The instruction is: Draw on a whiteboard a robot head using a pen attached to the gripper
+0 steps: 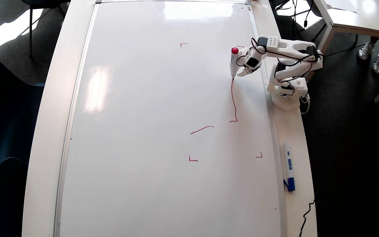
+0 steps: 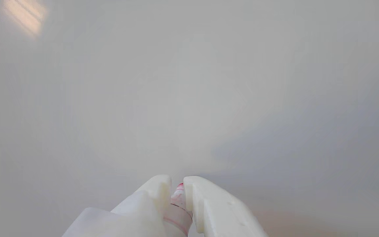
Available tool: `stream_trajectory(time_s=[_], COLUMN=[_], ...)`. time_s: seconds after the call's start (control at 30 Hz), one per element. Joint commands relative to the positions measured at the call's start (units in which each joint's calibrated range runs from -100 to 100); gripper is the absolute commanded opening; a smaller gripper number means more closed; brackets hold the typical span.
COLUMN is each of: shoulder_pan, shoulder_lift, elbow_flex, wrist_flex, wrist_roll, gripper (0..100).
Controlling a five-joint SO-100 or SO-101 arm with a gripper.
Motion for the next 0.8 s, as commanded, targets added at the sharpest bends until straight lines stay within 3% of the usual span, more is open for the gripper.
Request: stream_trajectory(time_s=[0.0,0.33,0.77], shoulder_pan=[6.08,16.25,14.33], shoulder_lift=[0.82,1.07,18.60], elbow_flex=[0.65,0.02,-14.51], wrist_flex=[-0.18,-1.74,-6.43], wrist_roll=[3.15,8.89,7.93], gripper=[1,1,1])
